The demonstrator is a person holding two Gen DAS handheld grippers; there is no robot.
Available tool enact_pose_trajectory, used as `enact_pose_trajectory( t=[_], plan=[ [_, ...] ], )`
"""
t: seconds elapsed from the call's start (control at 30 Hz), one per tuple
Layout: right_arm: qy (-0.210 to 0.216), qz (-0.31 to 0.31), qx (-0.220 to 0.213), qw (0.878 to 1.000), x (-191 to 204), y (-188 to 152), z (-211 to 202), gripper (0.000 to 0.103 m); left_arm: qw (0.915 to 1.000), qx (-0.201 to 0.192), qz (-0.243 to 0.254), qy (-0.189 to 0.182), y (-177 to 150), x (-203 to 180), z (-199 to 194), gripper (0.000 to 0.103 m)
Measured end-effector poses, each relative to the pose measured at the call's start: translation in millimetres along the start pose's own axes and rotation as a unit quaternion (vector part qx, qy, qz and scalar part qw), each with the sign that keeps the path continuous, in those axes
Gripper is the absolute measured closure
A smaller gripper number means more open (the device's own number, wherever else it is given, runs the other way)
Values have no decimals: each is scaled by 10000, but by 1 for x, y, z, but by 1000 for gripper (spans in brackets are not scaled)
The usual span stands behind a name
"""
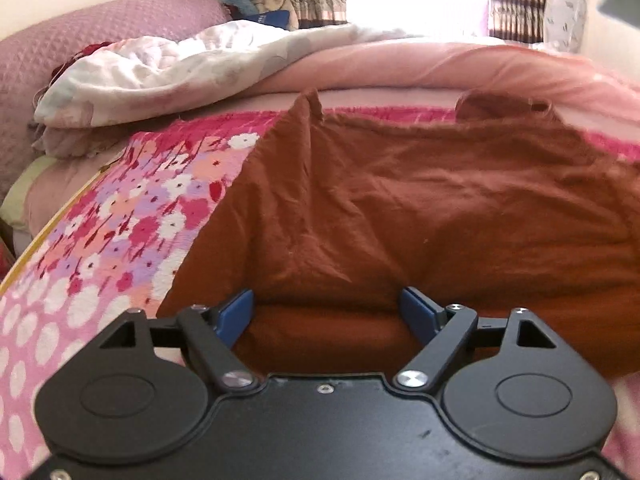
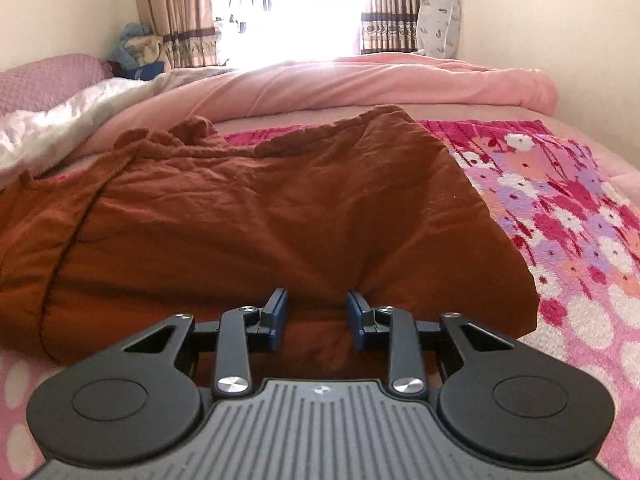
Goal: Fold large clothes
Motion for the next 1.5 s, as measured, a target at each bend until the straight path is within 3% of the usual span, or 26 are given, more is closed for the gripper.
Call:
enact_pose_trajectory(
  t=[0.03,0.1,0.17,0.23,0.3,0.4,0.53,0.7,0.8,0.97,1.07,1.13,1.2,1.23,1.3,1.33,1.4,1.5],
  plan=[
    [110,152,-46,9998,-3,2,-10,52,9998,-18,-122,-146,2,0,-8,23],
    [314,430,-181,9984,-8,4,-28,37,9968,-37,-183,-782,9,-4,-18,22],
    [661,906,-291,9933,-16,2,-46,35,9915,2,-169,-1286,15,-13,-23,22],
    [911,1233,-291,9878,-21,-1,-57,35,9907,6,26,-1361,19,-25,-21,22],
    [978,1370,-270,9854,-22,-8,-62,35,9893,85,101,-1452,22,-33,-16,22],
    [953,1622,-271,9818,-22,-20,-61,35,9791,188,115,-2023,26,-46,-14,22],
    [1192,2485,-139,9612,-27,-36,-49,35,9821,50,674,-1758,16,-77,-5,22],
    [1008,2913,-194,9511,-25,-43,-40,35,9832,-303,1140,-1395,-5,-90,10,18],
    [1017,3209,-149,9415,-29,-46,-28,35,9827,-268,1077,-1480,-3,-86,8,19],
    [769,3704,-224,9254,-36,-49,-9,35,9814,0,441,-1870,16,-43,-15,21],
    [741,4142,-387,9063,-44,-56,-3,36,9821,248,184,-1860,21,-26,-4,21],
    [688,4567,-567,8852,-48,-59,-2,36,9834,468,290,-1728,17,-29,15,19],
    [620,4795,-688,8726,-48,-59,0,35,9836,441,364,-1713,9,-33,25,19],
    [578,4810,-702,8720,-46,-58,1,34,9846,367,459,-1644,7,-37,26,18],
    [438,4621,-714,8829,-39,-54,5,37,9859,292,687,-1499,5,-44,22,18],
    [325,4504,-730,8892,-35,-53,6,53,9860,290,733,-1470,5,-46,22,18],
    [131,4174,-819,9049,-27,-49,4,69,9854,332,705,-1515,7,-44,21,18],
    [-84,3498,-1049,9309,-10,-33,-8,78,9844,341,453,-1664,13,-29,20,18]
  ],
)
Point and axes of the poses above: each gripper's, at about its wrist camera, not at the fingertips, and z roughly the way its jaws point, x to its left, y to its top, the point moved 1 cm from there along z, roughly the way its jaws point, and after that the axes turned 1 degree about x, right-handed, at the moved point
